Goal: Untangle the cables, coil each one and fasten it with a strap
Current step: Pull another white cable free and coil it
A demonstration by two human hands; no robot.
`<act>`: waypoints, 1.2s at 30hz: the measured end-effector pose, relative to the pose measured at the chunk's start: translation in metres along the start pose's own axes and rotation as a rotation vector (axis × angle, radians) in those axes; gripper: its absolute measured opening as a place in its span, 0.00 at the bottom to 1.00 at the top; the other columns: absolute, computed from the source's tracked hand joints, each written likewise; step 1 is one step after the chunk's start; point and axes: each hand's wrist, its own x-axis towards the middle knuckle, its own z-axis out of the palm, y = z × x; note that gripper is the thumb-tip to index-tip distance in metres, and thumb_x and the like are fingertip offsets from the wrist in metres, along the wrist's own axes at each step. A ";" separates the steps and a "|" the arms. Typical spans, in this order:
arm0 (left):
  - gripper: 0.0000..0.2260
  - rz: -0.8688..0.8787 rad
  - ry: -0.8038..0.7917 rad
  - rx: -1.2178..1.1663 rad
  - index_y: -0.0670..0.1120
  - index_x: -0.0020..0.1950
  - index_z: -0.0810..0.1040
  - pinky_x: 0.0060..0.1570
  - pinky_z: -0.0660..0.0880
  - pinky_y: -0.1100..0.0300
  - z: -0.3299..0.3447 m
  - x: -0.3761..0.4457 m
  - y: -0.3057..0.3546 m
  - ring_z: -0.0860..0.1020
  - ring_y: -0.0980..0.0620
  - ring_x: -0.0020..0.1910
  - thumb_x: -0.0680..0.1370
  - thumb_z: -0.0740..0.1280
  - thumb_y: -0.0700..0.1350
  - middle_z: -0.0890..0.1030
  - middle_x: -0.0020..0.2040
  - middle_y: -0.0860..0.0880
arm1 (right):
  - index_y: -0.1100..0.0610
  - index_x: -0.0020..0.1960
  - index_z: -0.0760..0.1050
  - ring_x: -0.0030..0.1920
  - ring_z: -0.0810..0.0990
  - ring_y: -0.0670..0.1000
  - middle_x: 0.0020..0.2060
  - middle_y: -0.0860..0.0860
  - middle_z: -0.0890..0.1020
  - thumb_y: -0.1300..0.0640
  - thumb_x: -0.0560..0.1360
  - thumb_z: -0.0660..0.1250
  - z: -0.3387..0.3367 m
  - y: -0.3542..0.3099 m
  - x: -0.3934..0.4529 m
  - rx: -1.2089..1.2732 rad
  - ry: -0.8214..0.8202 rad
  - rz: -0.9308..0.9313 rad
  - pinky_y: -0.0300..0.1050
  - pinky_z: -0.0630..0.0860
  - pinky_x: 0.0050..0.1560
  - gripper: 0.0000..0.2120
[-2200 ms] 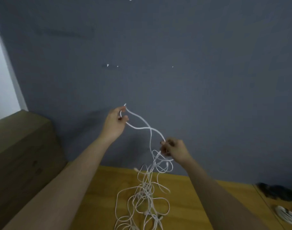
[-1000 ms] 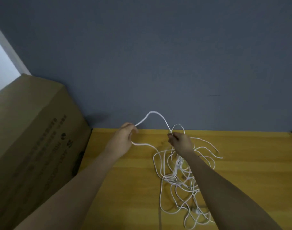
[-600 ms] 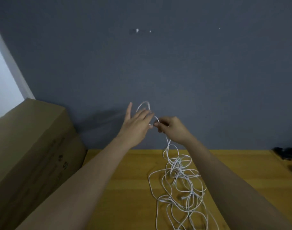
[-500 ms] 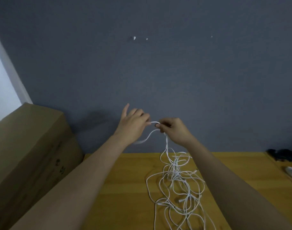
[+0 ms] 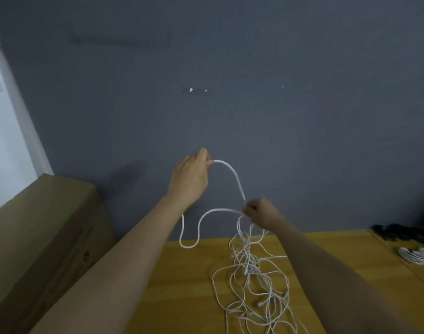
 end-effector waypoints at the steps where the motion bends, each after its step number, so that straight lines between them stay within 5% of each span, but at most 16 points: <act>1: 0.06 -0.013 0.025 -0.005 0.41 0.49 0.70 0.37 0.58 0.54 -0.004 0.002 -0.001 0.74 0.37 0.44 0.82 0.58 0.42 0.79 0.44 0.38 | 0.61 0.37 0.77 0.33 0.77 0.52 0.32 0.57 0.78 0.58 0.79 0.63 -0.009 -0.012 0.003 0.183 0.158 -0.005 0.44 0.72 0.37 0.14; 4: 0.06 -0.063 0.020 0.026 0.40 0.50 0.70 0.37 0.59 0.53 -0.011 0.009 -0.009 0.75 0.37 0.44 0.82 0.57 0.42 0.79 0.43 0.38 | 0.62 0.38 0.78 0.31 0.80 0.45 0.31 0.54 0.79 0.62 0.79 0.63 -0.043 -0.051 0.007 0.950 0.570 -0.043 0.40 0.78 0.37 0.12; 5: 0.06 -0.081 0.005 0.046 0.40 0.51 0.70 0.37 0.61 0.53 -0.012 0.010 -0.012 0.75 0.37 0.45 0.82 0.57 0.43 0.79 0.44 0.38 | 0.63 0.40 0.79 0.30 0.80 0.44 0.31 0.54 0.79 0.61 0.79 0.64 -0.048 -0.052 0.007 0.965 0.563 -0.071 0.38 0.78 0.35 0.10; 9: 0.08 -0.106 -0.018 0.179 0.42 0.54 0.70 0.47 0.64 0.51 -0.016 0.009 -0.022 0.74 0.38 0.52 0.83 0.55 0.45 0.79 0.51 0.41 | 0.58 0.42 0.81 0.34 0.75 0.49 0.34 0.57 0.78 0.56 0.77 0.67 -0.043 -0.033 -0.010 -0.041 -0.010 0.043 0.40 0.68 0.35 0.08; 11: 0.08 -0.108 -0.002 0.176 0.42 0.53 0.71 0.45 0.59 0.53 -0.017 0.006 -0.022 0.73 0.39 0.52 0.83 0.55 0.44 0.79 0.50 0.40 | 0.63 0.43 0.82 0.33 0.76 0.50 0.33 0.57 0.80 0.58 0.77 0.68 -0.042 -0.030 -0.011 0.200 0.130 -0.011 0.40 0.71 0.36 0.10; 13: 0.07 -0.123 0.002 0.140 0.42 0.53 0.71 0.44 0.59 0.53 -0.017 0.004 -0.021 0.73 0.39 0.51 0.83 0.56 0.44 0.79 0.50 0.40 | 0.64 0.42 0.82 0.31 0.78 0.47 0.29 0.51 0.81 0.58 0.76 0.68 -0.046 -0.041 -0.016 0.630 0.440 -0.045 0.40 0.77 0.38 0.10; 15: 0.07 -0.101 -0.045 0.112 0.42 0.53 0.71 0.46 0.63 0.52 -0.013 0.002 -0.018 0.73 0.39 0.51 0.83 0.55 0.44 0.79 0.51 0.41 | 0.62 0.40 0.82 0.31 0.80 0.46 0.27 0.49 0.81 0.59 0.76 0.69 -0.045 -0.044 -0.023 0.905 0.489 -0.053 0.40 0.79 0.38 0.09; 19: 0.09 -0.087 -0.115 0.060 0.42 0.52 0.72 0.44 0.66 0.51 -0.002 -0.006 -0.015 0.73 0.41 0.50 0.83 0.55 0.44 0.79 0.51 0.42 | 0.64 0.34 0.81 0.29 0.78 0.48 0.30 0.56 0.82 0.60 0.74 0.71 -0.031 -0.031 -0.033 0.553 0.263 0.029 0.43 0.77 0.38 0.11; 23: 0.10 -0.106 -0.124 -0.002 0.42 0.50 0.74 0.43 0.64 0.55 0.008 -0.013 -0.020 0.73 0.43 0.48 0.83 0.56 0.45 0.78 0.48 0.43 | 0.67 0.42 0.81 0.35 0.83 0.49 0.32 0.56 0.84 0.63 0.74 0.71 -0.040 -0.028 -0.031 1.122 0.394 0.060 0.35 0.79 0.39 0.06; 28: 0.10 -0.161 -0.189 -0.027 0.43 0.52 0.76 0.48 0.68 0.55 0.022 -0.023 -0.023 0.71 0.44 0.51 0.82 0.57 0.46 0.75 0.50 0.45 | 0.66 0.41 0.82 0.39 0.85 0.53 0.35 0.59 0.84 0.62 0.72 0.72 -0.036 -0.031 -0.036 1.086 0.317 0.031 0.36 0.80 0.41 0.06; 33: 0.07 -0.321 -0.041 -0.187 0.45 0.52 0.72 0.41 0.71 0.56 0.024 -0.025 -0.022 0.74 0.50 0.45 0.81 0.61 0.49 0.70 0.50 0.51 | 0.60 0.38 0.83 0.39 0.85 0.55 0.35 0.59 0.84 0.61 0.69 0.76 -0.049 -0.042 -0.037 1.131 0.341 -0.093 0.37 0.80 0.41 0.03; 36: 0.10 -0.439 0.045 -0.257 0.48 0.43 0.67 0.30 0.64 0.60 0.021 -0.024 -0.013 0.72 0.53 0.35 0.80 0.62 0.52 0.72 0.40 0.52 | 0.61 0.38 0.83 0.37 0.85 0.54 0.33 0.59 0.84 0.59 0.68 0.76 -0.046 -0.048 -0.035 1.041 0.347 -0.090 0.38 0.80 0.41 0.05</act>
